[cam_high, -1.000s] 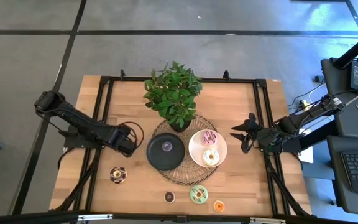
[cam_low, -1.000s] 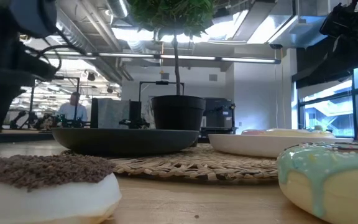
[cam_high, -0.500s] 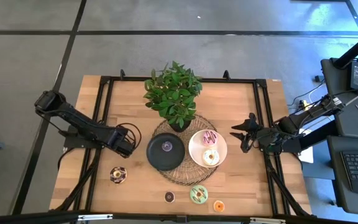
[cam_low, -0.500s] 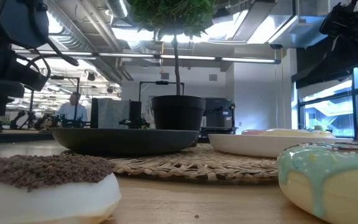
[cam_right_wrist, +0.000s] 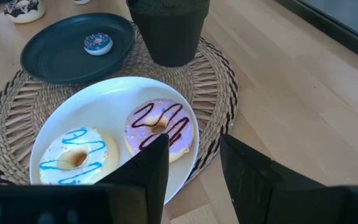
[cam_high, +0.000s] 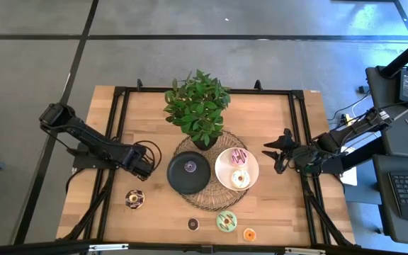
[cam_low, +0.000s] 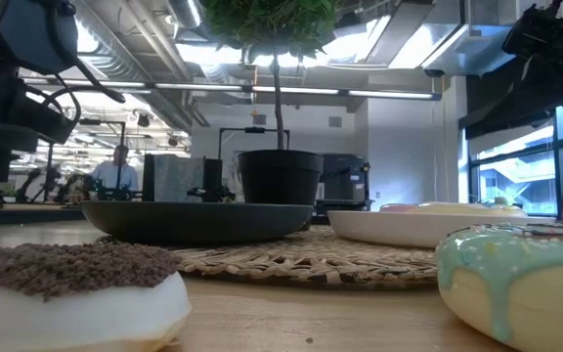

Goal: Pick & Place donuts
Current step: Put the small light brown donut on the black plate

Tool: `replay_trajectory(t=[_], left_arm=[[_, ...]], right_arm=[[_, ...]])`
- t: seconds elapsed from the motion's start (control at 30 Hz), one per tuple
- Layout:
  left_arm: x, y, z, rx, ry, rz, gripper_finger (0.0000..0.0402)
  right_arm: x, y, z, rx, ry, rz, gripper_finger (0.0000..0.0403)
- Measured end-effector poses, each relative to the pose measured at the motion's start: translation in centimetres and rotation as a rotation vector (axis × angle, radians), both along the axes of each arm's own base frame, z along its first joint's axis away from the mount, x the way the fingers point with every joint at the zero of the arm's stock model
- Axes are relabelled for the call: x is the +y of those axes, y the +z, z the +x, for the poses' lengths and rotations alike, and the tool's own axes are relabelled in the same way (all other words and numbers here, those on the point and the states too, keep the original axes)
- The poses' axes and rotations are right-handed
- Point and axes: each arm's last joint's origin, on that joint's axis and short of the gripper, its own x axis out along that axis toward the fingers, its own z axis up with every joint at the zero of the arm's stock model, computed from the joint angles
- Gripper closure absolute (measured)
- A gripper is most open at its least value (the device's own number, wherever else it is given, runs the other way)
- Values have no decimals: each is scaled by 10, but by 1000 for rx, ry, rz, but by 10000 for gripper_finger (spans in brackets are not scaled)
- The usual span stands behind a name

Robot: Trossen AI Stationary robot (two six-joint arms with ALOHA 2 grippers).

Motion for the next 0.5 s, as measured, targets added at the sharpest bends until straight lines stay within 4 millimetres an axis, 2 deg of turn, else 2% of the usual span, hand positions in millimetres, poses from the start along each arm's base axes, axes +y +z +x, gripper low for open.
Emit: replay_trajectory(t=[0.5], left_arm=[[-1, -1, 3, -21, 1, -5, 305]], right_arm=[[0, 0, 0, 0, 1, 1, 257]])
